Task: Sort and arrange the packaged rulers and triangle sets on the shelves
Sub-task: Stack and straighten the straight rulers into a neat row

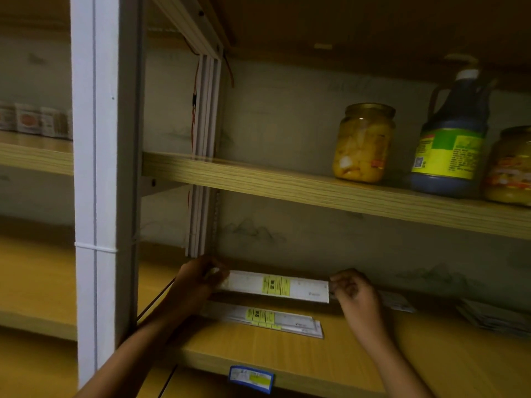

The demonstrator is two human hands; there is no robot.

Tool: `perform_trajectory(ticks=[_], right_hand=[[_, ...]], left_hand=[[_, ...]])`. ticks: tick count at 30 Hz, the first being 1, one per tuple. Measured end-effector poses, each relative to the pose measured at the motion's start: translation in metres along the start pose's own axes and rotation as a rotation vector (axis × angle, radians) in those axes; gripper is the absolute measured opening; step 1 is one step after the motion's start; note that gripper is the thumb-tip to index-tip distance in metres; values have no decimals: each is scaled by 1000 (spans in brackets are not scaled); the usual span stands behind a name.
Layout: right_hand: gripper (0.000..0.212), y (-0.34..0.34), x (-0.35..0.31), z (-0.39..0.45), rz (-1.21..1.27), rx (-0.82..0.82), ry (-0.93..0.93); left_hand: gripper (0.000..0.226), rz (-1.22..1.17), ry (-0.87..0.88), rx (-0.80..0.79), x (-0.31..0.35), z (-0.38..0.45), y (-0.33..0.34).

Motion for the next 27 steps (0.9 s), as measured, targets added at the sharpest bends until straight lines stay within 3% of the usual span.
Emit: perform_trajectory(ticks=[7, 15, 19, 24, 27], right_hand=[[27, 3, 2, 1, -46, -26, -58], [24, 6, 7, 2, -98, -21, -132], [28, 6, 11, 3, -86, -45, -124], [26, 10, 14, 5, -156, -67, -134], [32, 15, 9, 11, -192, -114, -167]], left_hand=[[3, -48, 23, 9, 5, -14, -2], [8, 361, 225, 34, 3, -20, -6], [21, 473, 274, 8, 1, -21, -4], [21, 334, 200, 158, -6, -6, -3], [19, 396, 123, 112, -13, 12, 1]])
Point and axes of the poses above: each hand's wrist, its own z-axis towards the middle knuckle, its own y-axis out of the palm, x = y × z, the point moved 1 cm from there along z, towards the middle knuckle, and after that the axes turned 7 degrees about x, right-handed, at the moved point
